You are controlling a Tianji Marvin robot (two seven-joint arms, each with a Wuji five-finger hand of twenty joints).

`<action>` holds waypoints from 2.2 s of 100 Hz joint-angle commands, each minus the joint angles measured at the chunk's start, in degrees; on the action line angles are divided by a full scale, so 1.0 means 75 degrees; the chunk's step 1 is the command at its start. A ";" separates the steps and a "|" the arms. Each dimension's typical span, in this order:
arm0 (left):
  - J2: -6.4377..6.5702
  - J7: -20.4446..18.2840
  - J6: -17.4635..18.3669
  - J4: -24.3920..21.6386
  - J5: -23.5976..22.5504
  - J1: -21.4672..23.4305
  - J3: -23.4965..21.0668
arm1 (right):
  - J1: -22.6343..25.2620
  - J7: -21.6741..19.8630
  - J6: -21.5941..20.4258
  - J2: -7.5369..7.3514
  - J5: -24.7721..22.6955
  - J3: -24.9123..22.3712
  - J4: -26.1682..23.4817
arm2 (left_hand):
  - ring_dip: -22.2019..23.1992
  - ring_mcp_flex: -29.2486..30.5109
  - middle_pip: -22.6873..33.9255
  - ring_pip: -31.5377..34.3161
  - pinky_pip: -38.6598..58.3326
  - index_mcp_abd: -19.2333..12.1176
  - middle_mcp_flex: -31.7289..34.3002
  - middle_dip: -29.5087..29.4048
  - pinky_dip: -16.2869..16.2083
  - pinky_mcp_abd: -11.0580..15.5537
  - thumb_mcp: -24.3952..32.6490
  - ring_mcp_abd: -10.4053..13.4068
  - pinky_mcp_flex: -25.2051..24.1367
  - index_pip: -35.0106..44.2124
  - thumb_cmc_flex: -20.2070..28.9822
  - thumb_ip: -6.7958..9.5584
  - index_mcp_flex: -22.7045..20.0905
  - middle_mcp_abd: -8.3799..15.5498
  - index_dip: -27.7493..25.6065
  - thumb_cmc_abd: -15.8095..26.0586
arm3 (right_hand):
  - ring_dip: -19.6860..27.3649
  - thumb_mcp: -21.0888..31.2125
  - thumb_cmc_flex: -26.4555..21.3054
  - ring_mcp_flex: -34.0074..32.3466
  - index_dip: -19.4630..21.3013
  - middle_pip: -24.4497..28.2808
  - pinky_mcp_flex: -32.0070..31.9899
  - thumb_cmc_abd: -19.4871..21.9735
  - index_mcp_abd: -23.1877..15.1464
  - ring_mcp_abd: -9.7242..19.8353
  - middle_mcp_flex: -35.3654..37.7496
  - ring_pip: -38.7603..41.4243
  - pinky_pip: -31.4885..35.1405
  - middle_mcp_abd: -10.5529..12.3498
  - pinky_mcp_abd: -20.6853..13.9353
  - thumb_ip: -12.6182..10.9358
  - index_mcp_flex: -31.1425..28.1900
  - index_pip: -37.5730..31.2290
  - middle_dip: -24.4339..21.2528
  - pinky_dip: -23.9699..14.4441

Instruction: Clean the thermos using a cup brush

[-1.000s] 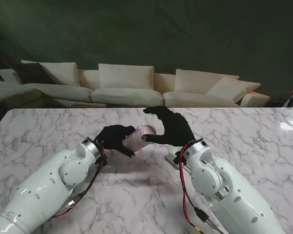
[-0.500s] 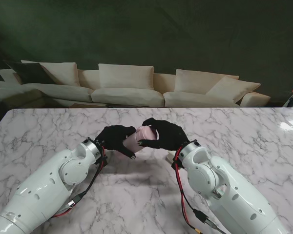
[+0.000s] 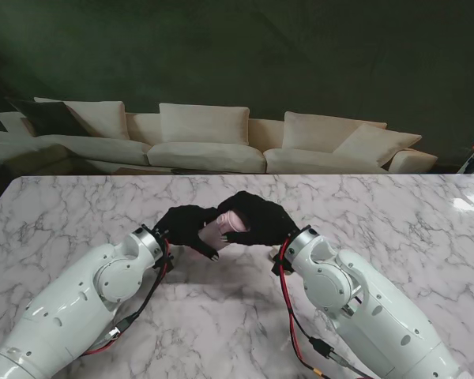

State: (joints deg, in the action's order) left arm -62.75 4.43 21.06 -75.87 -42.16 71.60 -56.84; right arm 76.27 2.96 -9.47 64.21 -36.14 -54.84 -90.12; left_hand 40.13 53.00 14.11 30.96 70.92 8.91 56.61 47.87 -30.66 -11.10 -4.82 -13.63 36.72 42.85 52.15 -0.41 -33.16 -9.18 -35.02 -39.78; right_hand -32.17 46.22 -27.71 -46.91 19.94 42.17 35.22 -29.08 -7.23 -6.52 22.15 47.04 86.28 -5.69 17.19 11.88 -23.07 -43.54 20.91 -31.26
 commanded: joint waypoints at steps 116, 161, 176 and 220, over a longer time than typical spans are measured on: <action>-0.0010 -0.0082 0.0005 -0.0150 -0.0030 -0.0051 -0.0049 | 0.0641 0.0799 0.1228 0.0090 -0.0718 -0.0538 -0.0534 | 0.0411 0.0608 0.0505 0.1201 0.0348 -0.1140 0.0353 0.0278 -0.0171 0.0783 0.3098 0.0457 0.0171 0.0816 0.2466 0.0554 -0.0474 0.0347 -0.0335 0.2662 | 0.0413 -0.1626 0.4709 -0.3312 -0.1033 -0.0042 0.3089 0.2345 0.1460 -0.0595 0.1562 0.0550 0.1748 -0.0181 -0.0433 -0.0891 0.1090 0.0529 0.0045 0.0541; -0.0006 -0.0112 -0.0023 -0.0163 -0.0021 -0.0041 -0.0027 | 0.0227 0.0040 0.0775 0.0059 0.0067 -0.0120 -0.0303 | 0.0412 0.0603 0.0524 0.1202 0.0362 -0.1127 0.0338 0.0275 -0.0178 0.0762 0.3092 0.0461 0.0162 0.0799 0.2490 0.0542 -0.0471 0.0342 -0.0341 0.2687 | 0.0166 -0.2514 0.1241 -0.3739 0.0530 0.0665 0.3916 0.2027 0.0472 -0.0098 0.2721 0.2011 0.2790 0.0141 -0.1175 -0.1245 -0.0495 -0.0509 0.0769 0.1009; -0.0005 -0.0127 -0.0054 -0.0182 -0.0010 -0.0013 -0.0042 | 0.0170 -0.0209 -0.0133 0.0052 0.0741 -0.0139 -0.0080 | 0.0412 0.0606 0.0534 0.1204 0.0364 -0.1132 0.0328 0.0280 -0.0180 0.0755 0.3083 0.0460 0.0157 0.0799 0.2491 0.0532 -0.0471 0.0335 -0.0347 0.2700 | -0.0028 -0.0961 0.0579 -0.1266 0.0453 0.0213 0.0474 0.1784 0.0059 0.0083 0.0965 0.0264 0.0704 0.0052 -0.0405 -0.1081 -0.0947 -0.0485 0.0286 0.0096; -0.0007 -0.0153 -0.0085 -0.0158 0.0020 -0.0029 0.0015 | 0.0167 0.0290 -0.1437 0.0121 0.0774 -0.0219 0.0391 | 0.0430 0.0631 0.0579 0.1243 0.0397 -0.1142 0.0318 0.0303 -0.0192 0.0772 0.3084 0.0468 0.0180 0.0803 0.2492 0.0537 -0.0479 0.0297 -0.0360 0.2698 | 0.1775 -0.0013 0.0775 0.1869 -0.0316 -0.1124 -0.2761 0.0470 -0.1653 0.0294 -0.0041 -0.3522 -0.3118 0.0591 0.0278 -0.0613 -0.1120 0.0099 -0.0393 0.0307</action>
State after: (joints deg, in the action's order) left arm -62.61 3.98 20.51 -76.69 -42.23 71.85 -56.69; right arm 77.19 4.89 -20.36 64.82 -29.74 -56.53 -87.44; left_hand 40.98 53.06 13.89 32.48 71.64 8.94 56.47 47.87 -30.69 -11.02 -4.82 -13.46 36.79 42.64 52.16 -0.42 -33.16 -9.18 -35.53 -39.80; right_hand -19.38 42.66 -20.38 -32.42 19.13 34.77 12.86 -22.36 -16.54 -6.30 23.57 21.04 63.20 -2.75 18.80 6.73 -34.22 -43.66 18.23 -29.44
